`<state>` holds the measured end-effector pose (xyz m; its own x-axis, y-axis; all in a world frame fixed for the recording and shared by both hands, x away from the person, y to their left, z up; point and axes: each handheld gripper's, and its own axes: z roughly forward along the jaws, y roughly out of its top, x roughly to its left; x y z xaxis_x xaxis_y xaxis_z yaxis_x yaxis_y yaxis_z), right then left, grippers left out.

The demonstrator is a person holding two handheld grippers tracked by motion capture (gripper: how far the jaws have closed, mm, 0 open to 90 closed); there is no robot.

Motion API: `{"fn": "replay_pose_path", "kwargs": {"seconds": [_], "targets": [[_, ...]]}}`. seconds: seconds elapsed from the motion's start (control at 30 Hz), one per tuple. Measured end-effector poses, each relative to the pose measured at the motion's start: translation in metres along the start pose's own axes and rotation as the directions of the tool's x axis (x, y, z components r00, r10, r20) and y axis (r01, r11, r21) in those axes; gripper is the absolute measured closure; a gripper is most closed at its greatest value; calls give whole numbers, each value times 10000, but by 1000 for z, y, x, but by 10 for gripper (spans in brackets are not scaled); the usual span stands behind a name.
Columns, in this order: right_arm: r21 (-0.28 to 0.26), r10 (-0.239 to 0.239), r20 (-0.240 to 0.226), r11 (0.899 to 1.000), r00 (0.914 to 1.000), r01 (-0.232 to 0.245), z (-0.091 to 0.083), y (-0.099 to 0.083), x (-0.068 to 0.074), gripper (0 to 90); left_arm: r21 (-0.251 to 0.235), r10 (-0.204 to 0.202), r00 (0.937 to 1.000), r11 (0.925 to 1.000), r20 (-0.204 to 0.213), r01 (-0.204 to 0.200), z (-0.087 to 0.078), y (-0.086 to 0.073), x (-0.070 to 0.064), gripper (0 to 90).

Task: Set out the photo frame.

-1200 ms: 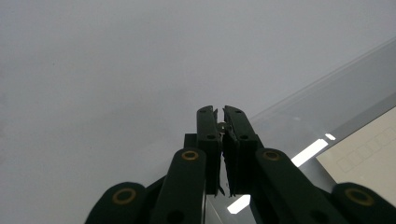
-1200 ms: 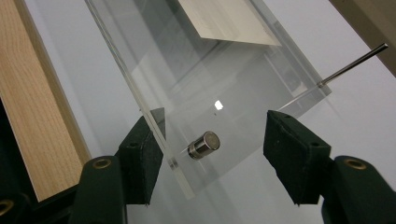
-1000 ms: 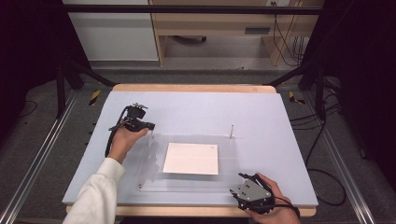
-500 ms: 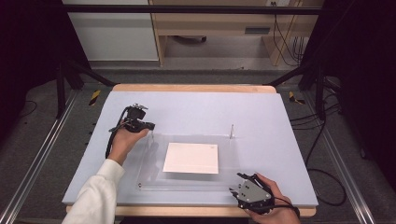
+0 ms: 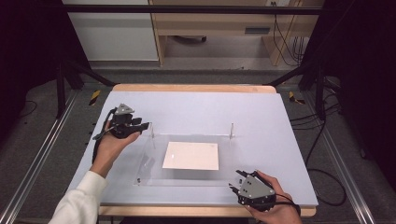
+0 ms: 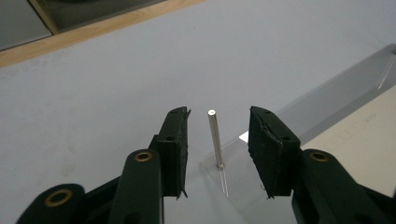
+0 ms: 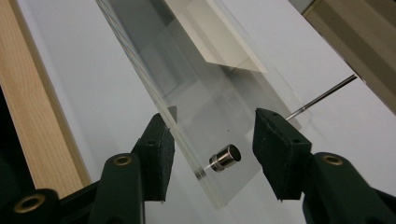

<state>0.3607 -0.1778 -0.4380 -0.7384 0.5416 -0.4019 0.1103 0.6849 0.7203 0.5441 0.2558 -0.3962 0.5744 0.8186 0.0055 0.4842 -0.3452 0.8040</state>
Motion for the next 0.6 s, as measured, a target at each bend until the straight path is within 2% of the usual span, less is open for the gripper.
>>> {"fn": "replay_pose_path", "kwargs": {"seconds": [0.1,0.17,0.37,0.6], "targets": [[-34,144,-19,9999,9999,-145,-2,5,-4,505,-153,243,9997,9996,-30,-244,-13,-4,1,527],[-41,241,-42,9997,9997,-241,-4,8,-7,513,-310,547,9983,9980,-192,-553,-23,-9,2,503],[-125,569,-144,9983,9983,-571,-8,18,-19,532,-389,668,9973,9969,-291,-679,-39,-20,5,444],[-172,922,-317,9955,9952,-928,-12,29,-32,553,-439,1186,9924,9918,-323,-1199,-54,-33,1,364]]}}
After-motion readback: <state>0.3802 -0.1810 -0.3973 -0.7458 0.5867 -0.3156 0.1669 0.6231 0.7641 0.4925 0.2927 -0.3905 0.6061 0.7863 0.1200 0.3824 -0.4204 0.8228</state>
